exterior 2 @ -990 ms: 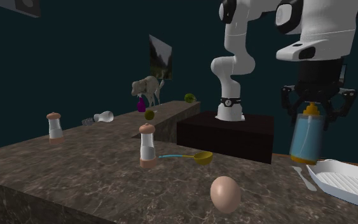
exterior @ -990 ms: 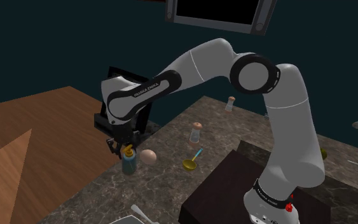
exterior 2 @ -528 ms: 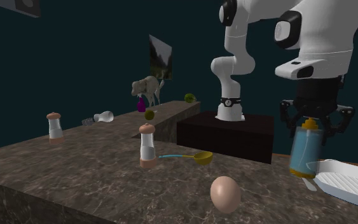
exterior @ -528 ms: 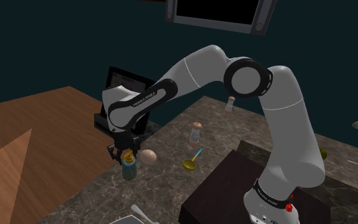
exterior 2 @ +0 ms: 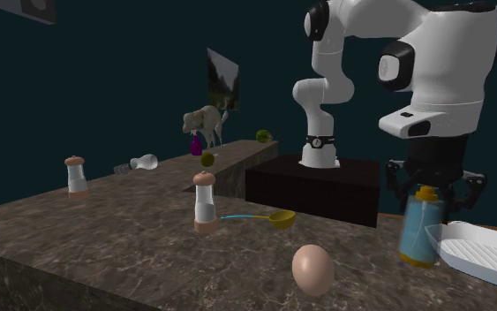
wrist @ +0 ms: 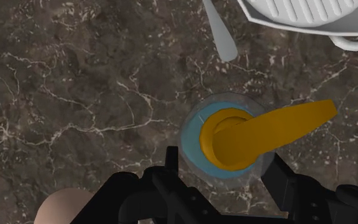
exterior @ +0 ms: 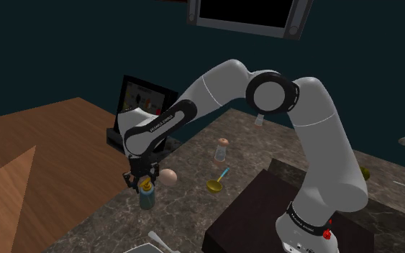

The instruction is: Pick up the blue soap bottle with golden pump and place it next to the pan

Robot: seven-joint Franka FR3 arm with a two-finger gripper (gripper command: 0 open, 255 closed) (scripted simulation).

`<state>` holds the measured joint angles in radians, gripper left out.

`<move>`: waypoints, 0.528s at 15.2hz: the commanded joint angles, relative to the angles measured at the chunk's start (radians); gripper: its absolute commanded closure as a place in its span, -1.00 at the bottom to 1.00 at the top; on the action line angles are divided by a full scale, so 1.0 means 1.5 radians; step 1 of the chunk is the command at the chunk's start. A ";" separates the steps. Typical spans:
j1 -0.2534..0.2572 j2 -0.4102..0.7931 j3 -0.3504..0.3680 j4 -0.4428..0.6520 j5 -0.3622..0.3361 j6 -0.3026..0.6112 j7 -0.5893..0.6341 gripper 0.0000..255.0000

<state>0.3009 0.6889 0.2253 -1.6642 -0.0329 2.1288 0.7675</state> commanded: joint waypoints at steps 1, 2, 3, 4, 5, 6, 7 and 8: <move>0.001 0.012 -0.002 0.001 -0.002 0.011 0.000 1.00; 0.002 0.018 -0.002 0.002 -0.003 0.016 0.000 1.00; 0.003 0.025 -0.003 0.003 -0.004 0.022 0.000 1.00; 0.004 0.031 -0.004 0.004 -0.005 0.027 0.000 1.00; 0.004 0.038 -0.005 0.005 -0.006 0.033 0.000 1.00; 0.005 0.044 -0.006 0.007 -0.007 0.038 0.000 1.00; 0.006 0.051 -0.007 0.008 -0.008 0.043 0.000 1.00; 0.007 0.058 -0.008 0.010 -0.008 0.048 0.000 1.00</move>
<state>0.3099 0.7650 0.2152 -1.6520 -0.0441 2.1923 0.7677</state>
